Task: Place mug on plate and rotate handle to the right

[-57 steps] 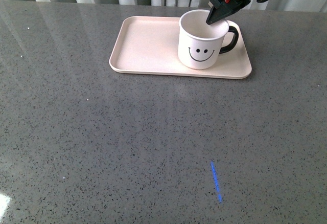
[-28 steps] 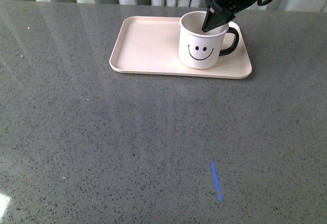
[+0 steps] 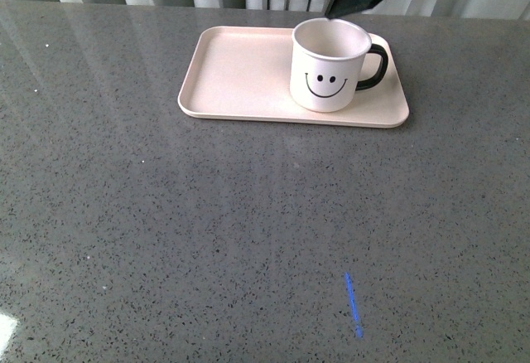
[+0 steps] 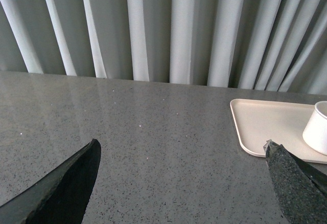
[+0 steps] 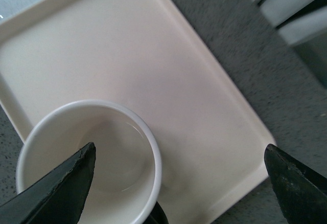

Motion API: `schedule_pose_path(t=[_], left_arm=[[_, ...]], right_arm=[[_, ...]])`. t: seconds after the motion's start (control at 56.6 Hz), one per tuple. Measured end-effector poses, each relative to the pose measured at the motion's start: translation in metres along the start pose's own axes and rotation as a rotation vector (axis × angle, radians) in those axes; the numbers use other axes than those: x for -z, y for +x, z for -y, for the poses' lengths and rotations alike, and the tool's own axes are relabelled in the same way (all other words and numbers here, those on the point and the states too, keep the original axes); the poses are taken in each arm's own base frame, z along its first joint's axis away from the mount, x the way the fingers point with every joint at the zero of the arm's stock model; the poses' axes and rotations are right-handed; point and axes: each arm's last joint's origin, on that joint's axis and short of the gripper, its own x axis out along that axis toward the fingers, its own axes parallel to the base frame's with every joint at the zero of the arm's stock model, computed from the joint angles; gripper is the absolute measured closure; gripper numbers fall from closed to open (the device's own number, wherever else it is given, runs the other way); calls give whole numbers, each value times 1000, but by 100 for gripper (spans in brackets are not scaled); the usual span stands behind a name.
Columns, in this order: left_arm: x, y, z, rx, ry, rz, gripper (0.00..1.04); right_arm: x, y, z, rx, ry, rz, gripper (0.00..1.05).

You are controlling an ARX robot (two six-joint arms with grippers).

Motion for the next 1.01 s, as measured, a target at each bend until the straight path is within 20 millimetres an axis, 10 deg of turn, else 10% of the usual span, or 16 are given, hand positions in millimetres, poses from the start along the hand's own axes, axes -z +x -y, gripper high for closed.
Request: schedule_pose_path(t=[0.177,0.335,0.477,0.847,1.006], left_arm=[[0,0,0,0,0,0,9],[0,0,0,0,0,0,9],[0,0,0,0,0,0,9],[0,0,0,0,0,0,9],[0,0,0,0,0,0,9]], right_arm=[[-7,-43,-19,26,-47,129,9],[-1,-38,-23,43,-32,112,10],[37,-50,-51,619,333,470,40],[119,-111,-128,634,467,684,100],[148,-131,-150,637,475,681,103]])
